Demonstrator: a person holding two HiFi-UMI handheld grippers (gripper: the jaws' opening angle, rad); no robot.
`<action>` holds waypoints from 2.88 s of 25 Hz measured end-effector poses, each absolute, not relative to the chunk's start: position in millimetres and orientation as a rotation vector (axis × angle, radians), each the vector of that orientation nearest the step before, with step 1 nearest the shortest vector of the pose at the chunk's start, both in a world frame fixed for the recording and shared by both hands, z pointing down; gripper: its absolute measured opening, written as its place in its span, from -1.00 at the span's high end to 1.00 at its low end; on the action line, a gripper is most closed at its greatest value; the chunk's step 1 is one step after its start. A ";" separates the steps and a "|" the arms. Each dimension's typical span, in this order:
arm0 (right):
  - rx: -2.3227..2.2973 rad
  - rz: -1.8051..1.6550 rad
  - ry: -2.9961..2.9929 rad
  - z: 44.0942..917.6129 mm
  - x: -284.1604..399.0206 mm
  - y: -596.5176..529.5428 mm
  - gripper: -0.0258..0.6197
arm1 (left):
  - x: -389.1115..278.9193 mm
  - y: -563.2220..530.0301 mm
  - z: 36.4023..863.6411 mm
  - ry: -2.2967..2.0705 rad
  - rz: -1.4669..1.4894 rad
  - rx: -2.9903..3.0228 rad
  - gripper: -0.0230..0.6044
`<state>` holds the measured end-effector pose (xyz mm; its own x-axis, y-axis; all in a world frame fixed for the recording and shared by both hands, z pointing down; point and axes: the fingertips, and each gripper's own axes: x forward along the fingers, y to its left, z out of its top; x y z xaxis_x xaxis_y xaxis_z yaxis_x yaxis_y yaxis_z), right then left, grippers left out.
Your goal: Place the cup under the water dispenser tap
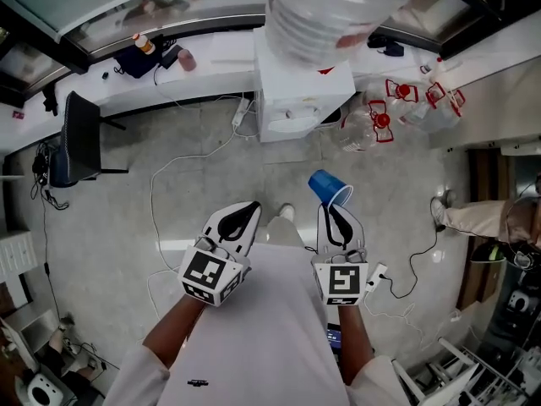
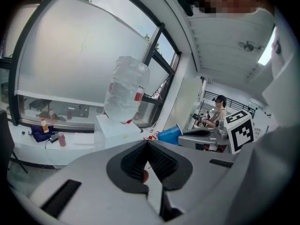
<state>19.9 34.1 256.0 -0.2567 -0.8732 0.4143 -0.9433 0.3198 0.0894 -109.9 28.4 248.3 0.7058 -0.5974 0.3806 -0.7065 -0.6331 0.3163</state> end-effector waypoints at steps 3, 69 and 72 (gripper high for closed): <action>1.602 0.228 -2.214 251.6 27.1 21.6 0.82 | -106.3 19.1 247.7 -1.021 0.334 2.460 0.92; 1.257 0.212 -2.190 552.0 101.3 -139.3 0.83 | -26.4 -70.0 502.4 -1.096 0.601 2.209 0.92; 1.221 0.200 -2.172 574.0 102.8 -147.0 0.83 | -21.9 -74.7 513.6 -1.097 0.600 2.212 0.92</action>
<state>102.8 -147.0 574.0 -0.3712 -0.7161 0.5911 -0.8121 0.5590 0.1672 -21.9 -74.7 513.6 0.5579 -0.5528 0.6190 -0.8195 -0.4849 0.3055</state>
